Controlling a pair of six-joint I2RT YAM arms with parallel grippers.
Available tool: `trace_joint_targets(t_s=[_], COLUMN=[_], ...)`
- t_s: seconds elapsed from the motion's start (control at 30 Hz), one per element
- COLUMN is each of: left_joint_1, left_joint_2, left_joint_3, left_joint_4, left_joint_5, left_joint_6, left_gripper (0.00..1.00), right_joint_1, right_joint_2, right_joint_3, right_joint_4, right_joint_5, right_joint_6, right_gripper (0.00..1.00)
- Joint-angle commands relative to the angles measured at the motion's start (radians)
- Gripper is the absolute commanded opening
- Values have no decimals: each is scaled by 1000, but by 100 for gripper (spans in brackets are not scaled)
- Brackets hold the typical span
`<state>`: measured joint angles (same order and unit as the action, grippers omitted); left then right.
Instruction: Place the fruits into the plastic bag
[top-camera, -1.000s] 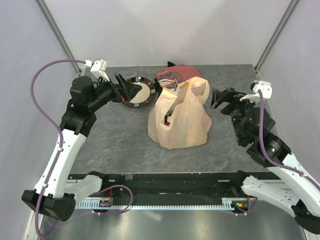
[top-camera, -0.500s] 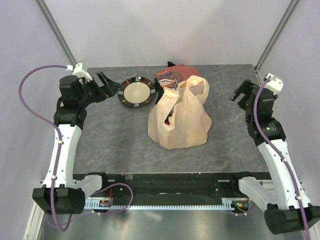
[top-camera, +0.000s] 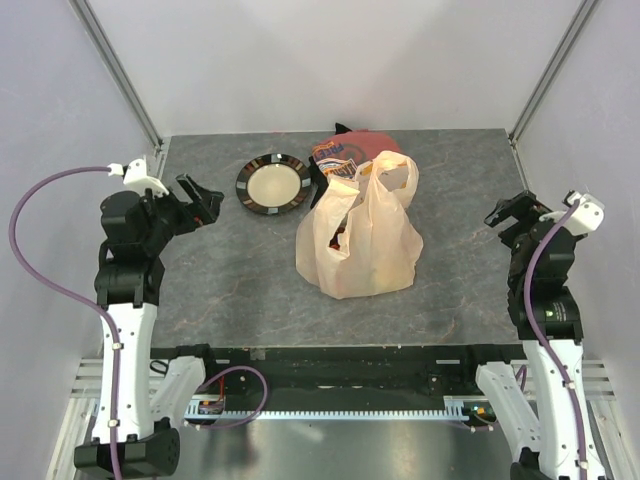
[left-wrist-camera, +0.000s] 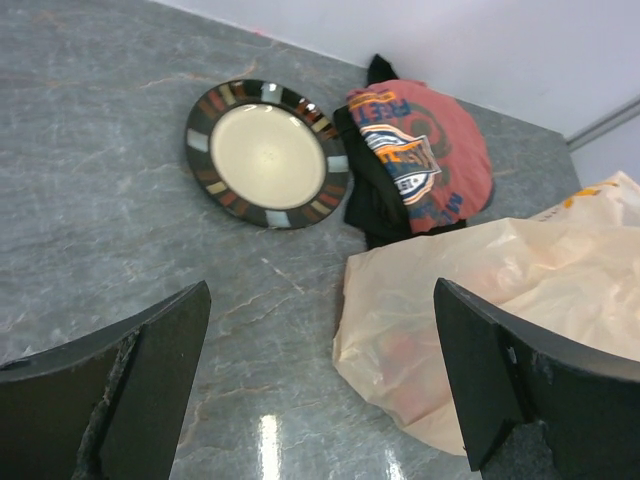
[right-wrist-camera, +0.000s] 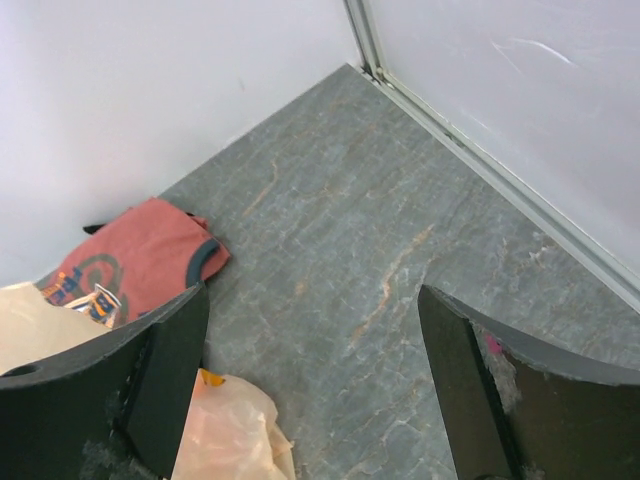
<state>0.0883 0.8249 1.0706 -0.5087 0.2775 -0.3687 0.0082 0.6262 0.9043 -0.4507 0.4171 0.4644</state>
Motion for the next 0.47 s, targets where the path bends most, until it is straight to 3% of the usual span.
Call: trace_joint_targets(t_s=[0.0,0.43], left_joint_1=[-1,-1], left_joint_2=[-21,-24], left_joint_3=[-24,-18], left_joint_4=[-16,-13], left_joint_5=[-61,-63], left_joint_6=[39,68], left_gripper=[99,99], right_joint_1=[-4,-4], right_joint_2=[-20,0], right_joint_3=[-53,-51], right_joint_4=[61,84], right_joint_5=[29,12], right_joint_6=[-30,-47], right_gripper=[93,92])
